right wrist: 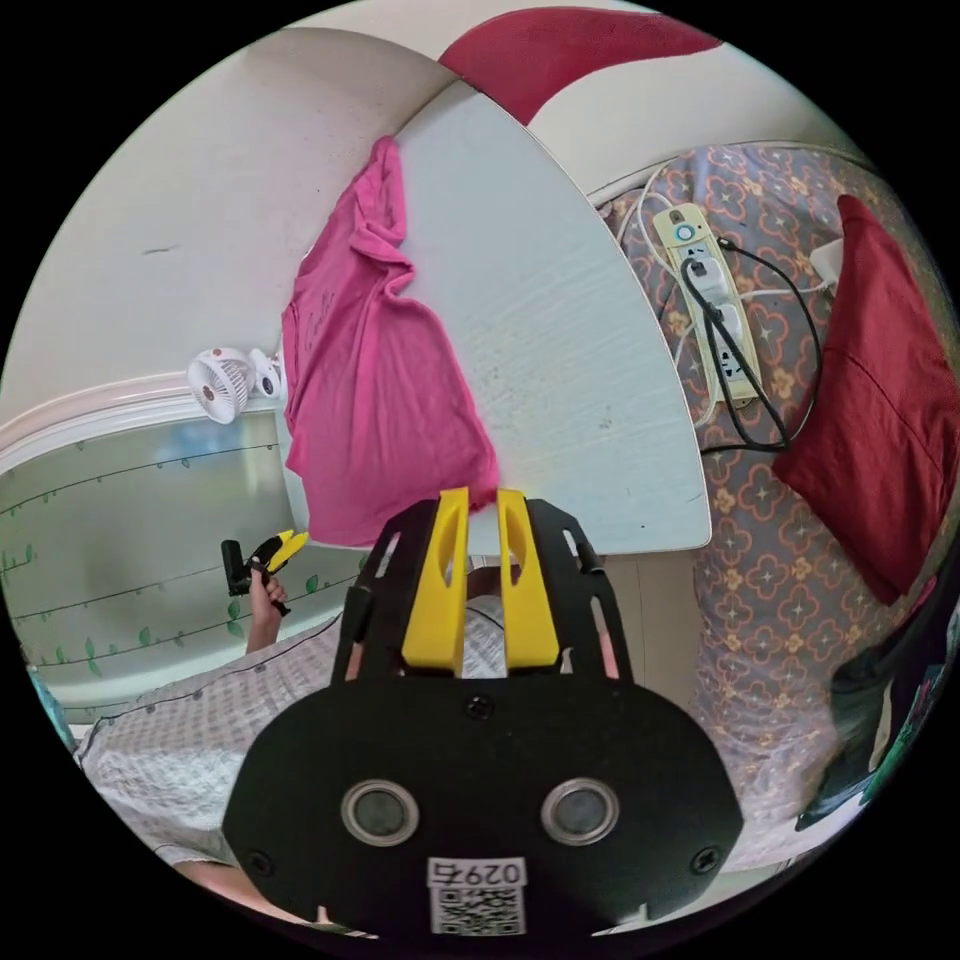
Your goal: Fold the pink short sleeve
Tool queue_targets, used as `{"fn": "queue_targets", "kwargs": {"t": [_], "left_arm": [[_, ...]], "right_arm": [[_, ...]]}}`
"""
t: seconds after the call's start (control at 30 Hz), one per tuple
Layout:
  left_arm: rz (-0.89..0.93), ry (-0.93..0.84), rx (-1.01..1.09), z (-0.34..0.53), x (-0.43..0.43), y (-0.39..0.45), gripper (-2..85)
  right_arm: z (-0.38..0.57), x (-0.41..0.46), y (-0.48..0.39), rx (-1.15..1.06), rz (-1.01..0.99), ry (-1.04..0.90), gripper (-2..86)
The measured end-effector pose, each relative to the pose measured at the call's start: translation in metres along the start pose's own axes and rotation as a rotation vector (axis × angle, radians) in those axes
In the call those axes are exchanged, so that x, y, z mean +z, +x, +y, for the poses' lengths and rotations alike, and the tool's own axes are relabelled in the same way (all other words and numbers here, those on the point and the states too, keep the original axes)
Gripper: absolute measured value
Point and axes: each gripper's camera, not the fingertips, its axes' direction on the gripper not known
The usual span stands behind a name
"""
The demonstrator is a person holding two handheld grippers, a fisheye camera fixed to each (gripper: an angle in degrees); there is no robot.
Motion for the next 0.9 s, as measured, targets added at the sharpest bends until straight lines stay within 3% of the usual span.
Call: {"fn": "queue_targets", "kwargs": {"t": [0.3,0.5,0.63,0.9], "left_arm": [[0.092,-0.054,0.094,0.016,0.006,-0.034,13.2],[0.129,-0.185,0.152,0.024,0.033,-0.045,0.5],[0.028,-0.109,0.159,0.050,0.006,-0.061,-0.8],[0.089,-0.087,0.049,0.119,-0.030,-0.152,-0.6]], "right_arm": [[0.091,-0.047,-0.012,0.065,0.024,0.097,1.0],[0.151,-0.079,-0.010,0.100,-0.158,0.189,0.7],[0.193,-0.107,-0.018,0.084,-0.221,0.233,0.5],[0.268,-0.132,-0.024,0.118,-0.153,0.196,0.5]]}}
